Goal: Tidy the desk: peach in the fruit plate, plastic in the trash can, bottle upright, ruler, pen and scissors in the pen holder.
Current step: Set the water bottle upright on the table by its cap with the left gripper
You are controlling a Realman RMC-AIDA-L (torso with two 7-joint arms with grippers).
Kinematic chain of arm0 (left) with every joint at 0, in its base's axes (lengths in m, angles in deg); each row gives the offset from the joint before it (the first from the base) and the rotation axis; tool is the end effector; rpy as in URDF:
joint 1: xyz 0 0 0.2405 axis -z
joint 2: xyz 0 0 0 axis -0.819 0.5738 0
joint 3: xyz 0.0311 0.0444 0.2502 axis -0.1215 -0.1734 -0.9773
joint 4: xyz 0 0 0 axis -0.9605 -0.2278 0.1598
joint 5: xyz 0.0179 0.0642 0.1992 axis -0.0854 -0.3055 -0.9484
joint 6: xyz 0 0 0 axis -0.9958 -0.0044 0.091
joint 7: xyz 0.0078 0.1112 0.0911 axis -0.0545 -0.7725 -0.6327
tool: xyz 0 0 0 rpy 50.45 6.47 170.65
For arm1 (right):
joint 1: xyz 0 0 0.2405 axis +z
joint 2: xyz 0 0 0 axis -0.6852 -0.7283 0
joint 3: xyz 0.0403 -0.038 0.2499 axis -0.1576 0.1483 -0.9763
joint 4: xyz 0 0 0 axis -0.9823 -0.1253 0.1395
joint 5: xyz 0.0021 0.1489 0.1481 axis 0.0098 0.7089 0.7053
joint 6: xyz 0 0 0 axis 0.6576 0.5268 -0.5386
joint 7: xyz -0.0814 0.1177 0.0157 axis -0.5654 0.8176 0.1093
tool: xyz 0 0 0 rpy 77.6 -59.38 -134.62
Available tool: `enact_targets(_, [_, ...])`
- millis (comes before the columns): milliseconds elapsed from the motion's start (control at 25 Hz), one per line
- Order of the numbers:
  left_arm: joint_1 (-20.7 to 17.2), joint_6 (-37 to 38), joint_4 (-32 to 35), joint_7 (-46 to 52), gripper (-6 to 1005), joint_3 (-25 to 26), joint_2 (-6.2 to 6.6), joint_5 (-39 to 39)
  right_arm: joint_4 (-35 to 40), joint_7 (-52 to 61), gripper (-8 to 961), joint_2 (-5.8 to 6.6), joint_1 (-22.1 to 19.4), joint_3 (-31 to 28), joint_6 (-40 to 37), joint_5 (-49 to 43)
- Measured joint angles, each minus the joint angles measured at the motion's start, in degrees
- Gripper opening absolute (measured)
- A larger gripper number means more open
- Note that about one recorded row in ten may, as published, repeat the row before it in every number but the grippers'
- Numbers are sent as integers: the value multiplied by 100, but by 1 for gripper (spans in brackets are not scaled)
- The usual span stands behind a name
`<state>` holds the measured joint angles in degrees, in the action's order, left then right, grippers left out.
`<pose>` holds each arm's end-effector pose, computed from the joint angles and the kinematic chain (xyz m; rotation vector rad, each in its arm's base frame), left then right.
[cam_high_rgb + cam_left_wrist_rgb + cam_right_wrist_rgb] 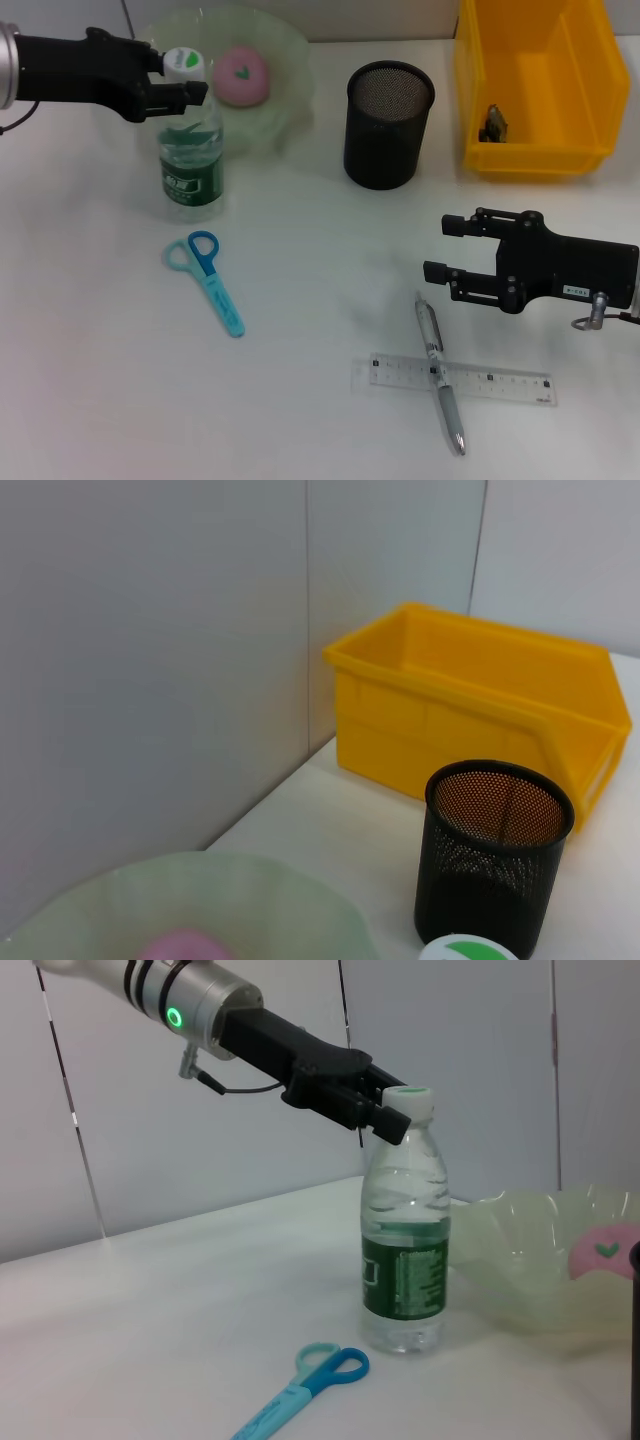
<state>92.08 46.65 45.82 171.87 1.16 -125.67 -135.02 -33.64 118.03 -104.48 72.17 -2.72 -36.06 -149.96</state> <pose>-0.2212 0.4059 0.0680 -2.6198 -0.4851 -0.2882 0.2934 0.3021 -0.0308 -2.6877 0.4339 0.7192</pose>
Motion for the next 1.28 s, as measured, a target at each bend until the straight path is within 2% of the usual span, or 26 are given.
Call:
enact_targets(160, [-108,6,-2,-21,441,32,27,193,0,0,665,-1,0,0,0,0])
enact_targets(400, [-324,164,-91,-111,441,189,138,679,0,0,665,-11,0,12,-1,0])
enact_targets(840, [-404,438,-403,-266,440,784,154,734,0,0,665,-25,0,41,-9,-1])
enact_targets(1080, [-443,586,-750,-790,440,1249,96,853,0,0,665,-30,8,51,-9,-1])
enact_targets(1280, [-560,583,-1002,-1269,441,1263,97,1176,0,0,665,-36,10,54,-23,-5])
